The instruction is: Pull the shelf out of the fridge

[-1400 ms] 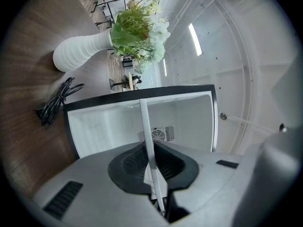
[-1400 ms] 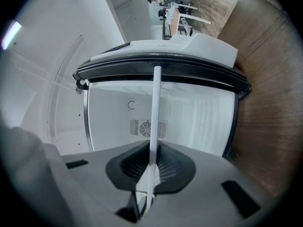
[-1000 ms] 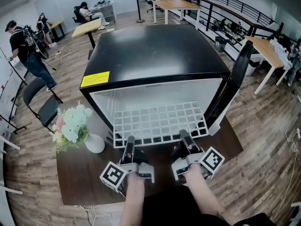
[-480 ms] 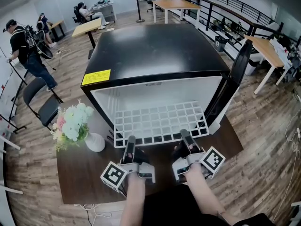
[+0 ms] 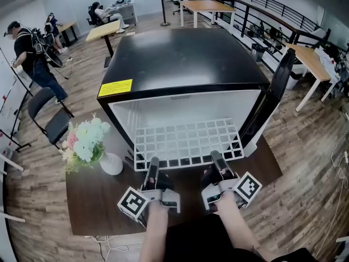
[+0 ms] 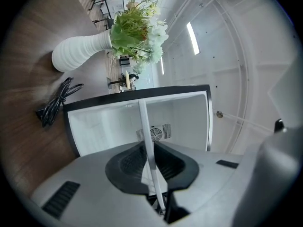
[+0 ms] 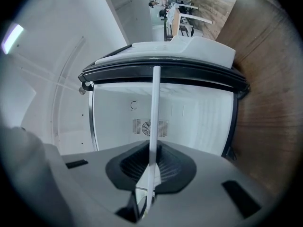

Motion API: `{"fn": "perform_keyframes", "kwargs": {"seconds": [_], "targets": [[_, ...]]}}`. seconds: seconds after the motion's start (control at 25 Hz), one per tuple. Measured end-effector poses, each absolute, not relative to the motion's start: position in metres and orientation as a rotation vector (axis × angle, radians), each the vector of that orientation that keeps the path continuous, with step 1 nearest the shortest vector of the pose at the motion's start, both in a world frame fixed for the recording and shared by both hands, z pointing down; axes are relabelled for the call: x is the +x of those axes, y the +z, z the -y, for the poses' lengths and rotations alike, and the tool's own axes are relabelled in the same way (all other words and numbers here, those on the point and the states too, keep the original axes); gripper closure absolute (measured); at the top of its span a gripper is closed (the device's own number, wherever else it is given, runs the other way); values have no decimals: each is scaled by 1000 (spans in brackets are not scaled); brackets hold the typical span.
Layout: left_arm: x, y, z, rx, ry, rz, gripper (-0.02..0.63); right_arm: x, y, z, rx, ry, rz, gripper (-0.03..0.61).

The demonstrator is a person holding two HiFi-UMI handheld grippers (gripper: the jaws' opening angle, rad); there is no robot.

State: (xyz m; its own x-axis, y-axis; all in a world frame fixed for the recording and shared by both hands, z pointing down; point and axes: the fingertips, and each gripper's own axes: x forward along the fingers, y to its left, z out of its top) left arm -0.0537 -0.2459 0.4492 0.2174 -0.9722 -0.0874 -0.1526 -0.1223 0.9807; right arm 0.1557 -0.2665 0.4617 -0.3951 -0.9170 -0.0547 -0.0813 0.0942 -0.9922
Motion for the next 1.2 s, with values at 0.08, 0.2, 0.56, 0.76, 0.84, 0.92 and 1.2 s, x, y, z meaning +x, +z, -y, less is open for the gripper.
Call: {"fn": "perform_keyframes", "kwargs": {"seconds": [0.08,0.2,0.56,0.76,0.84,0.92,1.2], "targets": [[-54,448,246,1525,-1045,1105,583,155,461,267,-992,-1382,-1629,565],[-53,447,244,1577,-1041,1064,523,156,463,266,-963,-1386,-1645,540],[-30,465,214,1742,-797,1057,454,156,459,247,-970,-1307,-1874,488],[-15,470,202,1913,-575,1107,454,158,454,238,-1019,-1236,-1990,494],[-7,469,198,1994,-475,1116,454,157,449,234,-1031,-1196,-2048,497],[1,468,193,2077,-358,1125,456,156,446,228,-1045,-1180,-2110,503],[16,463,181,2275,-121,1167,519,153,441,215,-1123,-1138,-2257,540]]}}
